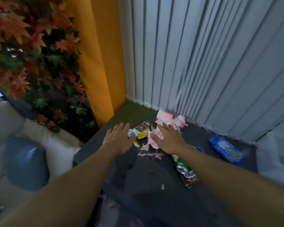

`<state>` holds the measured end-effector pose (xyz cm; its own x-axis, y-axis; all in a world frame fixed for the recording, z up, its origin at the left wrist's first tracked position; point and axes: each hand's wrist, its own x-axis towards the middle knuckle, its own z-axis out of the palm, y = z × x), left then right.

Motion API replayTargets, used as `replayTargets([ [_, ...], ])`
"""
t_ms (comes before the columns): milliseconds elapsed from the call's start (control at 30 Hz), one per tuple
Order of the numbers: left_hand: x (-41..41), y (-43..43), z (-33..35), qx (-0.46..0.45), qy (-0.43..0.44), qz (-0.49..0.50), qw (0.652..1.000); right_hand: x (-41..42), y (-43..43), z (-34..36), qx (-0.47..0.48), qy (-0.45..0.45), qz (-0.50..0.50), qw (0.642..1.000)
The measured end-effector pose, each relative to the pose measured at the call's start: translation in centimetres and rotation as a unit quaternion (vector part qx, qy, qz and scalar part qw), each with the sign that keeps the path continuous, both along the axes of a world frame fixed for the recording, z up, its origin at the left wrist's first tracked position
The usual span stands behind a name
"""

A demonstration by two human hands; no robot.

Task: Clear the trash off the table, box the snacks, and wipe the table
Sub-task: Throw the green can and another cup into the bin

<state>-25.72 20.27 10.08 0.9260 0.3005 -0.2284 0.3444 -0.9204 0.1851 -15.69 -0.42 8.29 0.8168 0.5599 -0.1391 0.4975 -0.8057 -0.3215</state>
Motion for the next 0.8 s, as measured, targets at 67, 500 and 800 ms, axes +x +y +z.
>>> replayTargets([
  [67,2.3,-2.2,-0.1,-0.007,-0.001,-0.02,1.0,1.6,-2.6,-0.3,-0.01,-0.002,-0.021,1.0],
  [500,11.8,-13.8,-3.7,-0.007,0.042,-0.145,0.989,7.0,-17.4,-4.5,0.007,0.053,-0.169,0.984],
  [800,14.5,-19.2,-7.3,-0.046,0.089,-0.202,0.974,6.3,-23.7,-8.1,0.008,0.092,-0.253,0.963],
])
